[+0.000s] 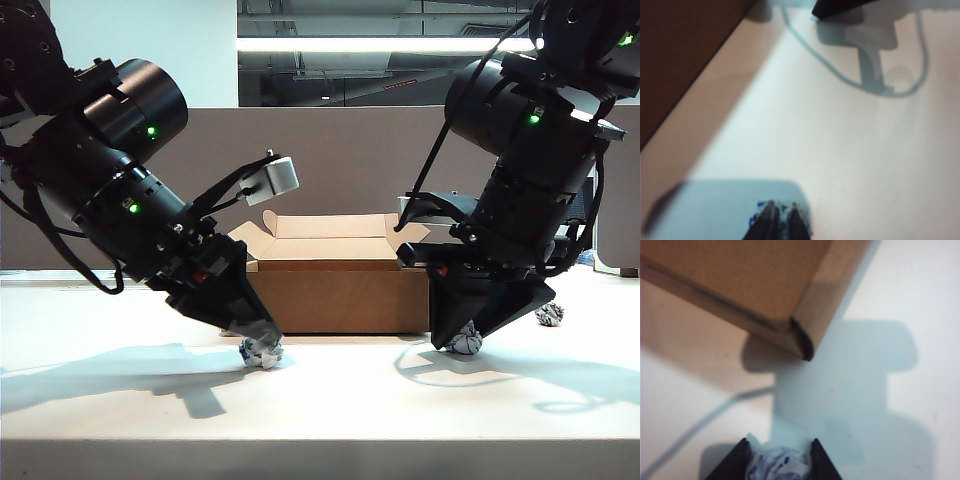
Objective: Pick up all the paper balls on the table and put them in the paper box.
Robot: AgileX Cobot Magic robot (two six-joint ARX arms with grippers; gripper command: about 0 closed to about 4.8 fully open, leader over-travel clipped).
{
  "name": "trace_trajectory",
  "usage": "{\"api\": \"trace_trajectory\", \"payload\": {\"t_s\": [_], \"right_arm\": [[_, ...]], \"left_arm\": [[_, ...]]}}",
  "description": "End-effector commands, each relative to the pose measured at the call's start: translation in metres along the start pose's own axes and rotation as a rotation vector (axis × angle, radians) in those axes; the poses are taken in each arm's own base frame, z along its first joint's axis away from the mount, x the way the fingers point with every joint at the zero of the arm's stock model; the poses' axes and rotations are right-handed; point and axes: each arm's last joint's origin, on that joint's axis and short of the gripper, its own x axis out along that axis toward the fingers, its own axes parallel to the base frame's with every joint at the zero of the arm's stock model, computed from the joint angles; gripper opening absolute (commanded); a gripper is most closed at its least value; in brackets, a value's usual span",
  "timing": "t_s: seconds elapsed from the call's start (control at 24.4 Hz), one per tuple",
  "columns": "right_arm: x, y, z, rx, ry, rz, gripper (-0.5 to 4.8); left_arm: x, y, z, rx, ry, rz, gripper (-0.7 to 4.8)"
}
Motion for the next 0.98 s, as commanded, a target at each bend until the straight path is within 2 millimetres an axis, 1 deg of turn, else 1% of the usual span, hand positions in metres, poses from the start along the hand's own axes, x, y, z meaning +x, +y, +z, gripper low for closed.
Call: {"api": "trace_trajectory", "payload": {"t_s": [0.04, 0.12, 0.16, 0.29, 0.37, 0.45, 0.49, 0.53, 0.57, 0.61, 0.7, 0.74, 0.86, 0.98], "right_arm": [[-0.001, 0.000, 0.002, -0.005, -0.007, -0.006, 1.73], [-0.001, 0.000, 0.002, -0.005, -0.008, -0.007, 1.69], [-0.001, 0.000, 0.002, -0.005, -0.008, -0.007, 1.69], [-0.001, 0.000, 0.002, -0.005, -0.008, -0.007, 1.69], [-0.001, 0.000, 0.002, -0.005, -0.009, -0.006, 1.69], [-0.001, 0.000, 0.002, -0.005, -0.009, -0.006, 1.69], [-0.001, 0.000, 0.002, -0.005, -0.009, -0.006, 1.69], [-0.001, 0.000, 0.002, -0.005, -0.009, -0.007, 1.69], [-0.001, 0.000, 0.002, -0.005, -0.009, -0.007, 1.69], [-0.002, 0.000, 0.002, -0.006, -0.009, -0.007, 1.69], [-0.002, 0.000, 0.003, -0.014, -0.015, -0.007, 1.65], [-0.002, 0.000, 0.004, -0.023, -0.025, -0.009, 1.65], [-0.006, 0.000, 0.006, -0.028, -0.045, -0.015, 1.65], [-0.015, 0.000, 0.016, -0.039, -0.080, -0.030, 1.55]], "left_arm": [[0.000, 0.000, 0.002, 0.008, -0.004, -0.004, 0.62], [0.000, 0.000, 0.002, 0.008, -0.004, -0.004, 0.69], [0.000, 0.000, 0.002, 0.008, -0.001, 0.001, 0.89], [0.000, -0.001, -0.001, 0.004, 0.034, -0.006, 0.95], [-0.001, -0.003, -0.006, 0.026, 0.084, -0.003, 1.31], [-0.001, -0.002, -0.007, 0.027, 0.103, 0.011, 1.34], [-0.001, -0.002, -0.007, 0.028, 0.106, 0.018, 1.32], [-0.001, -0.002, -0.007, 0.029, 0.113, 0.030, 1.09], [-0.001, -0.002, -0.007, 0.029, 0.112, 0.030, 1.02], [-0.001, -0.002, -0.007, 0.029, 0.112, 0.029, 0.74], [-0.001, -0.002, -0.007, 0.030, 0.109, 0.031, 0.73], [-0.001, -0.001, -0.006, 0.033, 0.104, 0.033, 0.51], [-0.001, -0.001, -0.005, 0.036, 0.096, 0.037, 0.51], [-0.001, 0.000, -0.004, 0.043, 0.081, 0.045, 0.51]]}}
